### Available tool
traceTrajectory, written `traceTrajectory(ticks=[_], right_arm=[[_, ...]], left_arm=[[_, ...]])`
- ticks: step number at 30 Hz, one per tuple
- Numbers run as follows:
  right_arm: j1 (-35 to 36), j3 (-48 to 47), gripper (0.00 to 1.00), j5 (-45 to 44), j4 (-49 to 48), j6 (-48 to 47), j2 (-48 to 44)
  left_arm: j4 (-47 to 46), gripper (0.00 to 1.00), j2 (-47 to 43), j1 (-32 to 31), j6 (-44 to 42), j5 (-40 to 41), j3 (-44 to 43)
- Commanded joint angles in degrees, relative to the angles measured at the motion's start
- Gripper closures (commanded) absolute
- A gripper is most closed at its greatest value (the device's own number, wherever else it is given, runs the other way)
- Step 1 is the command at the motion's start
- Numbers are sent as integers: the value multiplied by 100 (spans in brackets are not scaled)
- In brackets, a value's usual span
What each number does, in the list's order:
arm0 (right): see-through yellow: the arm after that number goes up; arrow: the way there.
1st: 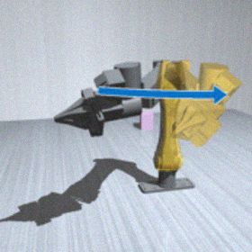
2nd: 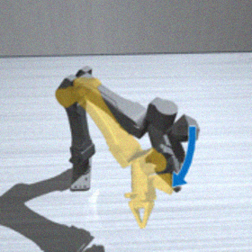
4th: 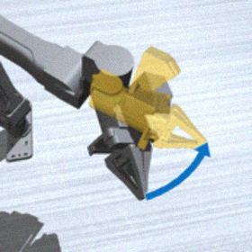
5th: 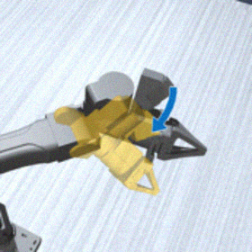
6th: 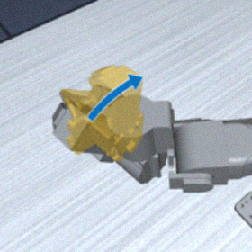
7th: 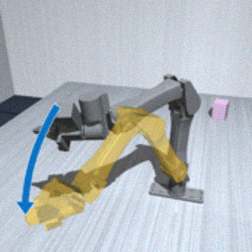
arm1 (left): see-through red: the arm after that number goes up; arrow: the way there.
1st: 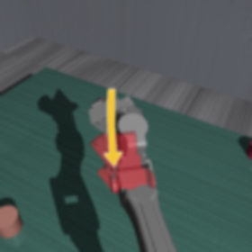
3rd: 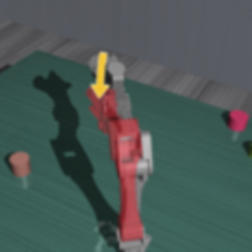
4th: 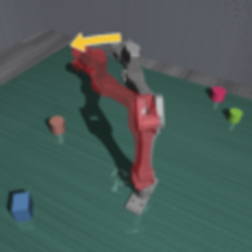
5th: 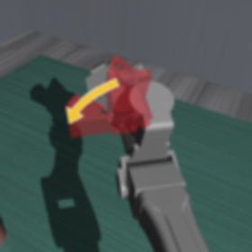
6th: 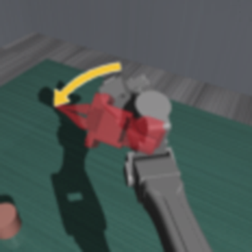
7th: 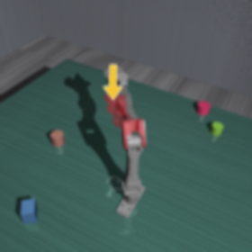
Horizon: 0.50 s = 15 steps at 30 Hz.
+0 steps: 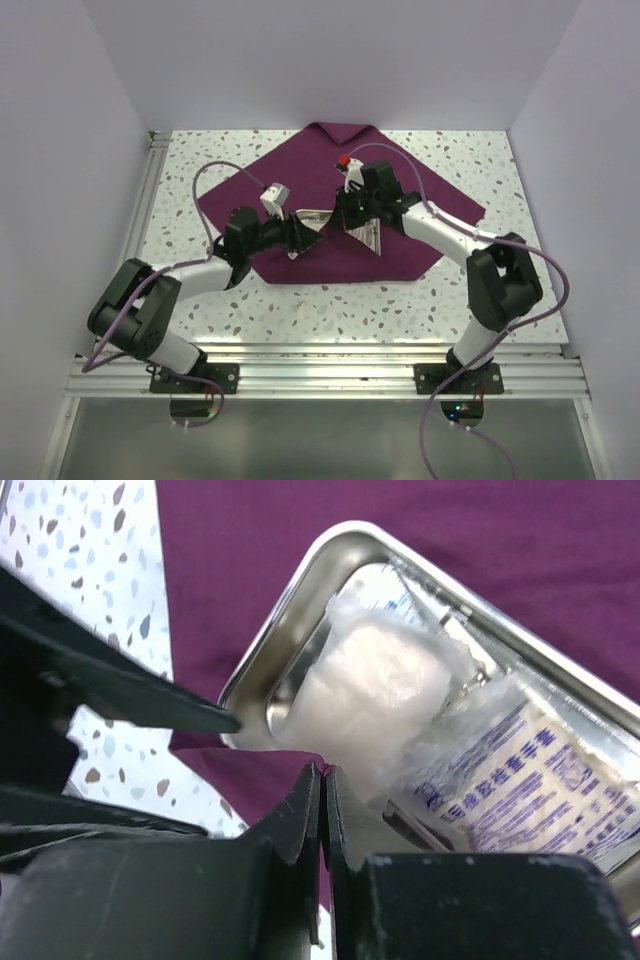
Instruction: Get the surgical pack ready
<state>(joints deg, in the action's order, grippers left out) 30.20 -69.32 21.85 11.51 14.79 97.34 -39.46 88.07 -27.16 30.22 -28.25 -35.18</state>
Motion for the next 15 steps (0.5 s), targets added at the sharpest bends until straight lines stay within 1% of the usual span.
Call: traceTrajectory(ticks=[1, 3, 4, 6, 7, 8, 9, 10, 12, 13, 15], right_arm=[[-119, -643, 100, -207, 167, 156, 301], [-180, -968, 100, -268, 334, 182, 478], [-198, -1083, 100, -303, 404, 191, 653], [-242, -1399, 100, -426, 571, 165, 821], [-242, -1496, 100, -462, 641, 165, 987], [-260, -1697, 100, -488, 677, 165, 1067], [-295, -1803, 100, -514, 738, 148, 1163], [-312, -1891, 100, -584, 808, 139, 1260], [-356, -2164, 100, -602, 871, 121, 1533], [-365, -2234, 100, -594, 888, 121, 1612], [-409, -2428, 100, -594, 915, 130, 1823]], left_arm=[[429, 46, -527, -18, -367, 1301, 134], [649, 45, -747, -26, -385, 1742, 160], [868, 45, -782, -26, -385, 2179, 152], [1124, 45, -801, -18, -359, 2551, 91], [1377, 45, -740, -26, -367, 2796, -23], [1493, 45, -687, -26, -376, 2807, -85], [1599, 45, -608, -18, -376, 3025, -164], [1948, 44, -390, -26, -368, 3297, -391], [2345, 45, -73, -26, -350, 3501, -682], [2651, 45, 234, -18, -350, 3563, -953], [2742, 46, 473, -26, -350, 3476, -1139]])
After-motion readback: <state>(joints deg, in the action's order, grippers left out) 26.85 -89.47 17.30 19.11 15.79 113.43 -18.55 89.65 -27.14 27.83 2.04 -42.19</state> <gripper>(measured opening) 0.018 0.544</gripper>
